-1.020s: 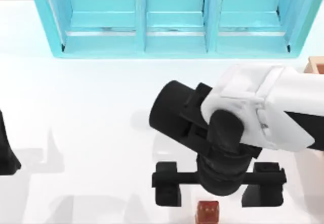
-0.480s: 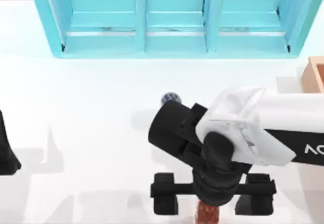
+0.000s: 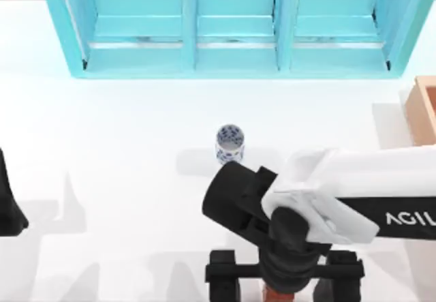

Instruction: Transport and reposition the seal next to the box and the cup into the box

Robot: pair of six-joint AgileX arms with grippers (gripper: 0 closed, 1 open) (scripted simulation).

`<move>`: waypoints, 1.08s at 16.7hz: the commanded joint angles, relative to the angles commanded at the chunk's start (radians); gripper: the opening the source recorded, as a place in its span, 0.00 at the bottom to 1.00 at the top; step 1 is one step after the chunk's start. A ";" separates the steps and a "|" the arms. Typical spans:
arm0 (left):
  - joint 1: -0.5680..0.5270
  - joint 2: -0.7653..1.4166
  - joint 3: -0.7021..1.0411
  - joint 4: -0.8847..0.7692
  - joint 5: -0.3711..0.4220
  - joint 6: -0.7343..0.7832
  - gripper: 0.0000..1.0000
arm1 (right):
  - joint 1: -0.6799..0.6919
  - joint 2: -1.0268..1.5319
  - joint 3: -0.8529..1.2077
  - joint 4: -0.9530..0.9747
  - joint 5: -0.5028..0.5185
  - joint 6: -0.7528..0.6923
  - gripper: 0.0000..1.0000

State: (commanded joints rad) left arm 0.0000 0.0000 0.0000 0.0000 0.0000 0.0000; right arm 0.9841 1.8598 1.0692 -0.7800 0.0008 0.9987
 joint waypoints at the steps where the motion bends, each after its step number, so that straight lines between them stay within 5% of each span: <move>1: 0.000 0.000 0.000 0.000 0.000 0.000 1.00 | 0.000 0.000 0.000 0.000 0.000 0.000 1.00; 14: 0.000 0.000 0.000 0.000 0.000 0.000 1.00 | 0.000 0.000 0.000 0.000 0.000 0.000 0.02; 18: 0.000 0.000 0.000 0.000 0.000 0.000 1.00 | 0.000 0.000 0.000 0.000 0.000 0.000 0.00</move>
State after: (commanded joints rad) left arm 0.0000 0.0000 0.0000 0.0000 0.0000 0.0000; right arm 0.9841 1.8598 1.0692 -0.7800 0.0008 0.9987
